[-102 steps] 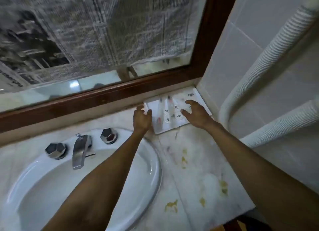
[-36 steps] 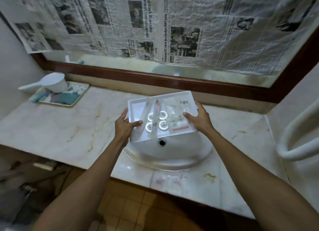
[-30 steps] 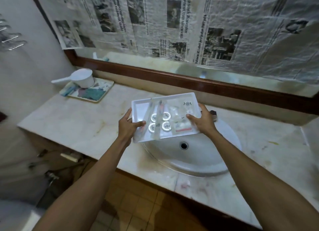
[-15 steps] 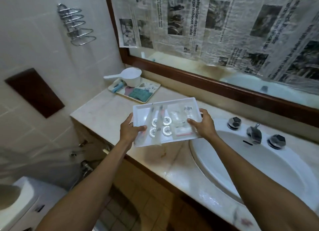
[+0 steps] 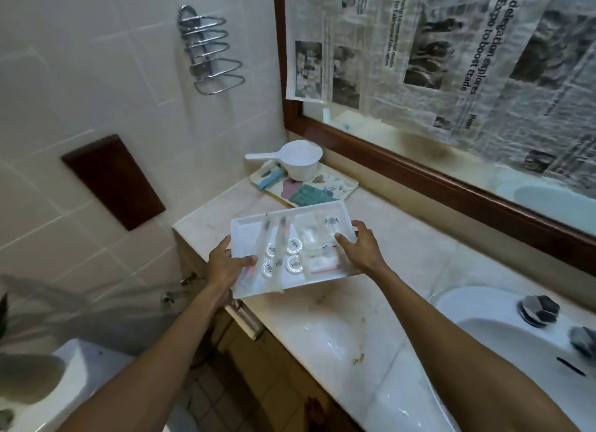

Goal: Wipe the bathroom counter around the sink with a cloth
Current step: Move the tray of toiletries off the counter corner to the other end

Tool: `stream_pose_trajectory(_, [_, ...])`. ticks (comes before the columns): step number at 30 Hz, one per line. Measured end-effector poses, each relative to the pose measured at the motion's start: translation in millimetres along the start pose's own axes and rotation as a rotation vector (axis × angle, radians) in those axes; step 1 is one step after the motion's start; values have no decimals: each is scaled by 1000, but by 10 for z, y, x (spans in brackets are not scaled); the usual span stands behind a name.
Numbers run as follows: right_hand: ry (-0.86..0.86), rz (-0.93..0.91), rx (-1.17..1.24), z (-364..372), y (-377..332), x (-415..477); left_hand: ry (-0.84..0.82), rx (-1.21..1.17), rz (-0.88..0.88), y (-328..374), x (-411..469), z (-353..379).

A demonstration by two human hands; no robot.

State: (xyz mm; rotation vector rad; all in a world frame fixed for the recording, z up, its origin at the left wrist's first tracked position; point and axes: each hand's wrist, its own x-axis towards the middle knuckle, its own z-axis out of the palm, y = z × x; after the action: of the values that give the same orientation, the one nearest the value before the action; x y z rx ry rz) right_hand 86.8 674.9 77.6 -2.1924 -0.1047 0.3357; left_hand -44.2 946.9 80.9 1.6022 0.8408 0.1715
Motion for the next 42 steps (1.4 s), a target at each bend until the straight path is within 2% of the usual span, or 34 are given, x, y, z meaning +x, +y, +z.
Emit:
stream_pose_trajectory(6, [-138,-27,-55,579,-238,612,99,26,-95,-199,621,-319])
stream_pose_trajectory(14, [-350,-8,-84,1393,-515,1266,195,150,-126,-253,1066,-809])
stream_pose_trajectory(20, [-386,-14,-200,1904,-874,1589,232,207,-184,-396,1501,-1124])
stream_pose_trajectory(25, [-414,0,-193,2184,-1091,1805,242,186,-193,-432,1876,-1316])
stream_pose_trajectory(34, [-474,-70,-125,2240,-1183,1955,120,191,-196,-704,2135,-1409])
stream_pose_trajectory(38, [-504,-112,-181,2131,-1132,1878,97,134,-142,-684,2033,-1416])
stream_pose_trajectory(42, [-545,-219,-295,2089,-943,1838,-55,147,-155,-762,1882,-1456])
